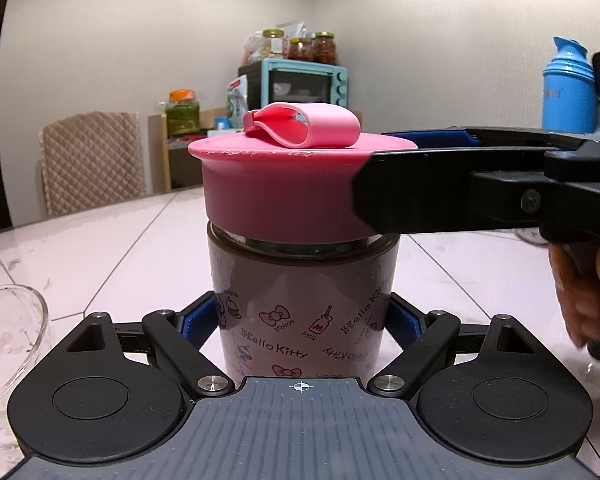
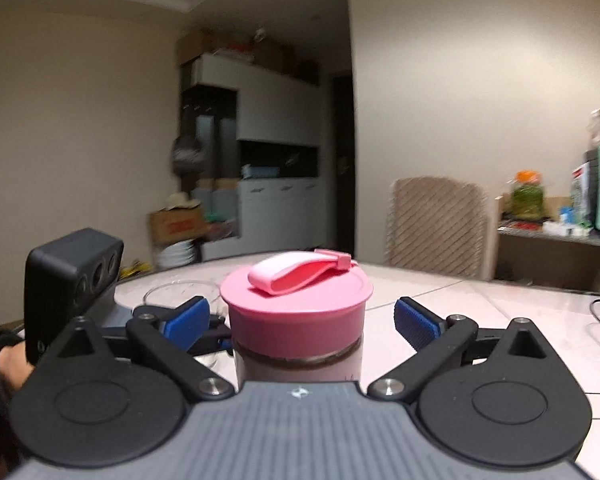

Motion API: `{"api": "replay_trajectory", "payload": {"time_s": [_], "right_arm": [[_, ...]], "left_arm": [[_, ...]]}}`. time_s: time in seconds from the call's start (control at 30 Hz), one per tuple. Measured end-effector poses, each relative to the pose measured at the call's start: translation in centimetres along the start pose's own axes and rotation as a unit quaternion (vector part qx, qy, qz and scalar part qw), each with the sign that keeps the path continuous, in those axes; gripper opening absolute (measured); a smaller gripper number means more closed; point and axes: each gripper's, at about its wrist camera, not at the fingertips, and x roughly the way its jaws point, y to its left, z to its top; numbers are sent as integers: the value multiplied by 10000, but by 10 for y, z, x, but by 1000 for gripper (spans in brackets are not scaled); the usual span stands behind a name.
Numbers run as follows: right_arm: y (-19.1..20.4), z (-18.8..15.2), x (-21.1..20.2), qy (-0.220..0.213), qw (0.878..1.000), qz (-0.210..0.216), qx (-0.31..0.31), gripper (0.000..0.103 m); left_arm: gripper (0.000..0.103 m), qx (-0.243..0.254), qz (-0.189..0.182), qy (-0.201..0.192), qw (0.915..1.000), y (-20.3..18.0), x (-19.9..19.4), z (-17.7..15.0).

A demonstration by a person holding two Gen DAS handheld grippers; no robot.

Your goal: Unscrew bottle cap and pour

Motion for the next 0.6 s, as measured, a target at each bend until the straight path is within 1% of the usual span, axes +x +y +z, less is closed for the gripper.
{"api": "replay_trajectory", "payload": {"time_s": [0.23, 0.47, 0.53, 0.6], "right_arm": [[16, -7, 12, -107, 9988, -467, 62, 100], [16, -12, 20, -49, 9984, -549, 104, 99], [16, -12, 22, -43, 9983, -570, 147, 97], [16, -12, 24, -15, 9982, -576, 172, 92]], "left_arm": [[90, 0, -1, 1, 10000, 0, 0, 0], [90, 1, -1, 0, 10000, 0, 0, 0], [90, 0, -2, 0, 10000, 0, 0, 0], [90, 1, -1, 0, 10000, 0, 0, 0]]}}
